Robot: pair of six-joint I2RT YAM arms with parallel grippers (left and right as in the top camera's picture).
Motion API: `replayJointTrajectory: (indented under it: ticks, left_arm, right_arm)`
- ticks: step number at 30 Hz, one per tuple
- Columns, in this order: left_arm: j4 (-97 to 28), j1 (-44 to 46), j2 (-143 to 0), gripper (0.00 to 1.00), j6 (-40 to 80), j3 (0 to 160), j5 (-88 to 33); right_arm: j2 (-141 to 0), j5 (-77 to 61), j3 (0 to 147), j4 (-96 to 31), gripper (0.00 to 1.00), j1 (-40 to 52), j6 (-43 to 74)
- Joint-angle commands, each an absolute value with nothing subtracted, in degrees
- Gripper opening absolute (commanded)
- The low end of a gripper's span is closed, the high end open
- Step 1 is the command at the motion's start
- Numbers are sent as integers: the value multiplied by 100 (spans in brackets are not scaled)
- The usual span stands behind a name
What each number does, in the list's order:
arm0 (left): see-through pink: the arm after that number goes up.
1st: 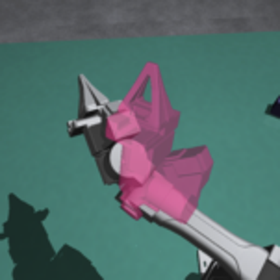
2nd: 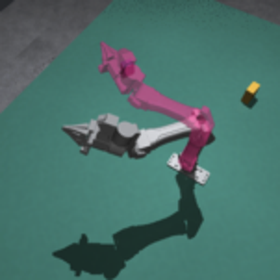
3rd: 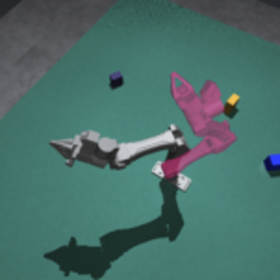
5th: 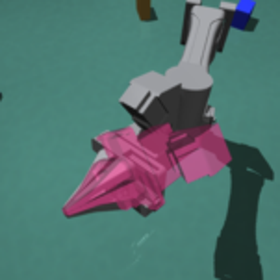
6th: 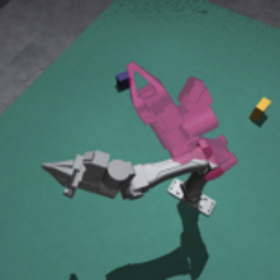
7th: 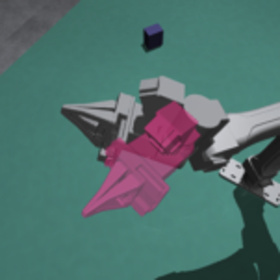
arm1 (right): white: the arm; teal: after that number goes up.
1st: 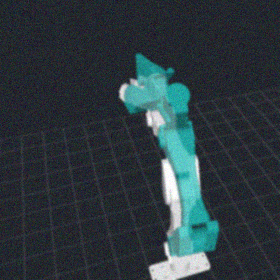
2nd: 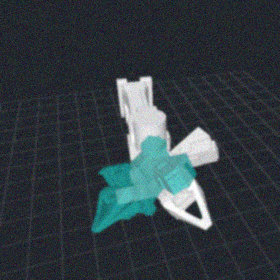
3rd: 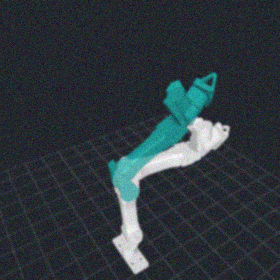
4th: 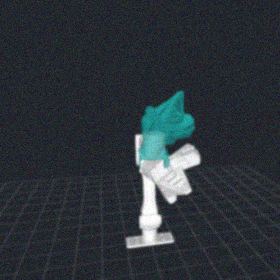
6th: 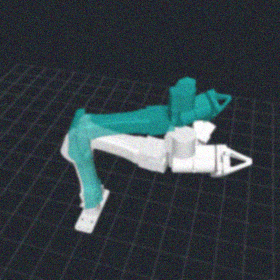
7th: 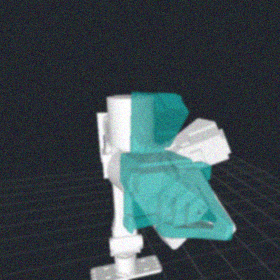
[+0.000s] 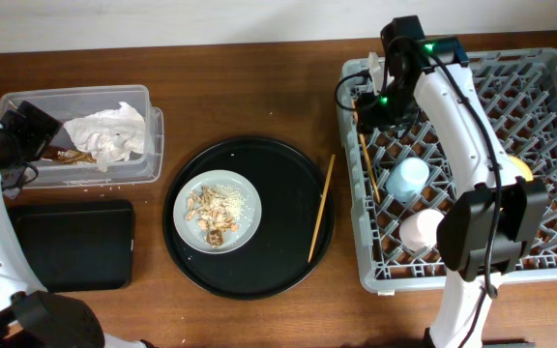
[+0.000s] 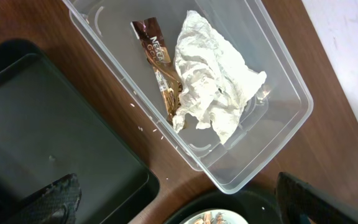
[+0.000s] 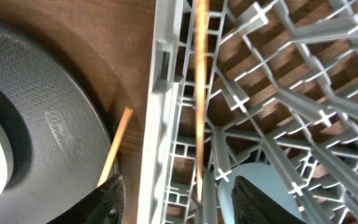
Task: Sort waste into correct bins and load items into the dishwasher rack
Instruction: 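Reach the right gripper back to the second chopstick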
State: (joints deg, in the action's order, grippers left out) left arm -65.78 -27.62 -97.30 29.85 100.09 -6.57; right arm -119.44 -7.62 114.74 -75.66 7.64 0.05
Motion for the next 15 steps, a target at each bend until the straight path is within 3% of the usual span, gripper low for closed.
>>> replayJointTrajectory:
  ticks: [1, 3, 6, 9, 12, 15]
  left_arm:
    - [-6571, -2792, -9714, 99, 3015, 10044, -615]
    - [-6571, -2792, -9714, 99, 3015, 10044, -615]
    - [-6571, -2792, -9714, 99, 3015, 10044, -615]
    - [-6571, -2792, -9714, 99, 3015, 10044, -615]
    - [-6569, -2792, -9714, 99, 3015, 10044, -615]
    - [-6571, -2792, -9714, 99, 3015, 10044, -615]
  right_arm:
    - [-11985, -1374, 11443, -7813, 57, 805, 217]
    - [-11983, -1863, 11443, -7937, 48, 1066, 561]
    - [-11961, -1837, 11443, -7915, 46, 1636, 1553]
    - [-11961, -582, 11443, -8020, 45, 2364, 2412]
    - [-11963, 836, 11240, -8215, 52, 3203, 3900]
    - [-11963, 1269, 10385, -7802, 63, 3524, 4936]
